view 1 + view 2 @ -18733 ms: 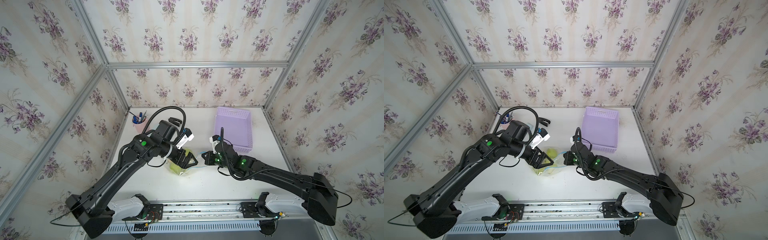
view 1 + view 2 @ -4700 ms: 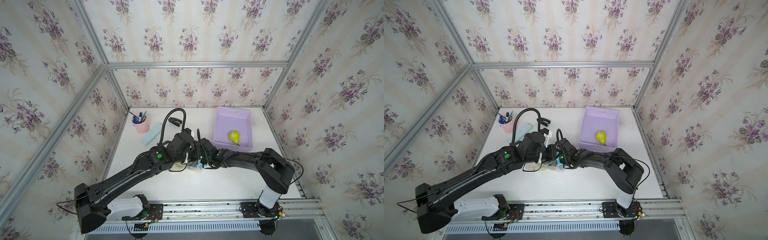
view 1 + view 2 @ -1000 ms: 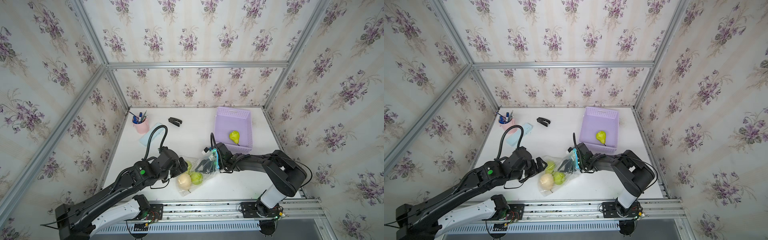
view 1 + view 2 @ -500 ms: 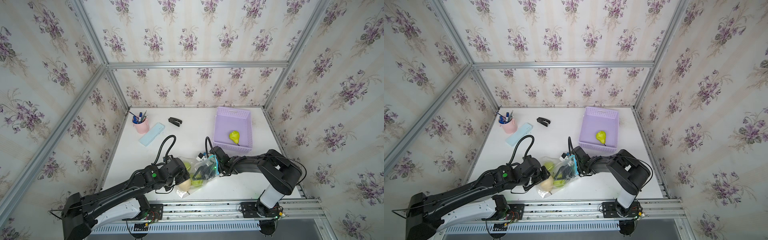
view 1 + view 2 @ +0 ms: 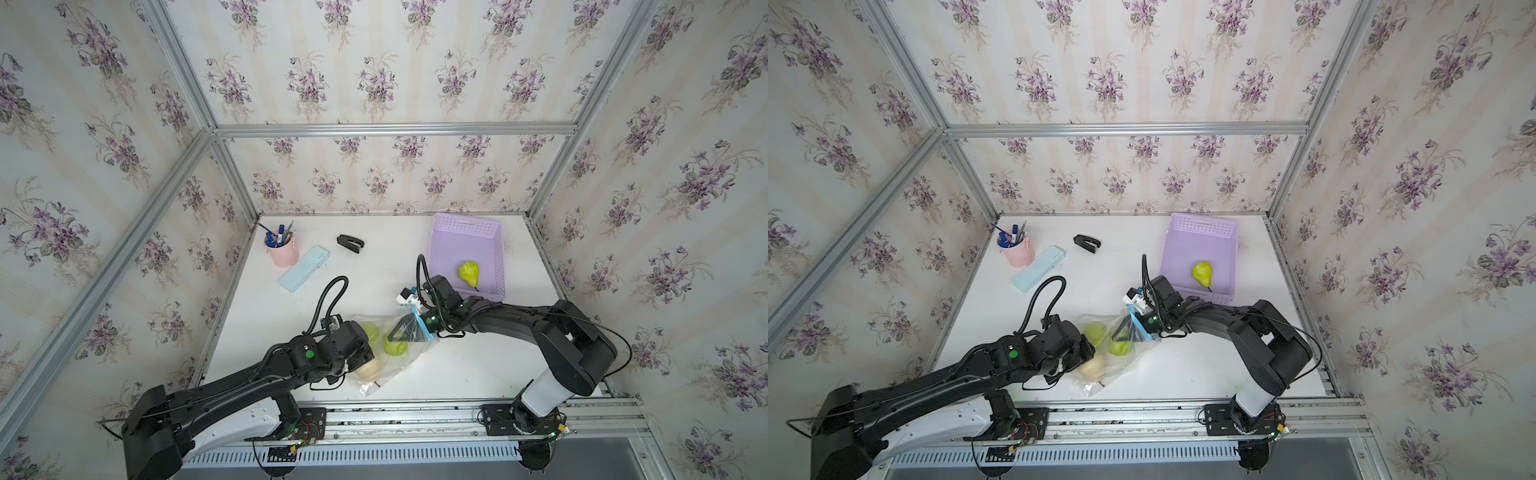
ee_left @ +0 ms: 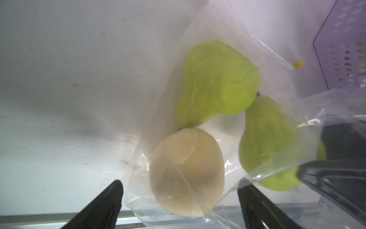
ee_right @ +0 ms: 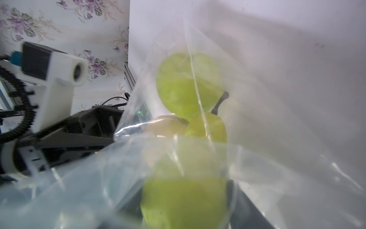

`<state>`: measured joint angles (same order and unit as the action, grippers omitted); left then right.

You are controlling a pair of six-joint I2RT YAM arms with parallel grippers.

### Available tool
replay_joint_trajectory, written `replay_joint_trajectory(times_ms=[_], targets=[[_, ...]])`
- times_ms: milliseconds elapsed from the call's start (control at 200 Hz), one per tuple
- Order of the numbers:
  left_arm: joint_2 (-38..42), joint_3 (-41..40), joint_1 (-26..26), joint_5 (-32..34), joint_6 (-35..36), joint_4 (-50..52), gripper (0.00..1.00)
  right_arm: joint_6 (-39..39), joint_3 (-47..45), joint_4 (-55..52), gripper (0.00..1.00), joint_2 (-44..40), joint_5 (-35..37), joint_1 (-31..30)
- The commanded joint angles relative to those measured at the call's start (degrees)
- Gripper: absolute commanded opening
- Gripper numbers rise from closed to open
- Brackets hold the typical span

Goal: Open the zip-top bag and take out the pear
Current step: Pick up the pear from the zipper food storage bag.

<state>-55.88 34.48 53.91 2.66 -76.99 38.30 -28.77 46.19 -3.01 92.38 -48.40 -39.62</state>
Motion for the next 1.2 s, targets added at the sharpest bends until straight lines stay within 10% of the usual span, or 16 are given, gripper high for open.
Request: replay_joint_trajectory(times_ms=[0, 495, 919, 1199], targets=[[-1.4, -0.3, -0.7, 1.8, -0.6, -1.8, 0.92, 4.3, 2.0, -10.3, 0.62, -1.5, 0.5, 2.7], [-2.5, 1.1, -5.4, 0.2, 3.4, -7.1, 0.93, 14.2, 12.8, -32.1, 0.61, -5.0, -5.3, 13.4], [-13.0, 3.0, -5.6, -4.2, 7.6, -18.7, 0.96, 12.4, 6.7, -25.5, 0.59, -3.4, -6.4, 13.5], [-17.6, 4.4, -5.7, -2.0, 9.1, -23.6, 0.37, 11.5, 4.7, -23.5, 0.58, -3.8, -7.4, 13.5]])
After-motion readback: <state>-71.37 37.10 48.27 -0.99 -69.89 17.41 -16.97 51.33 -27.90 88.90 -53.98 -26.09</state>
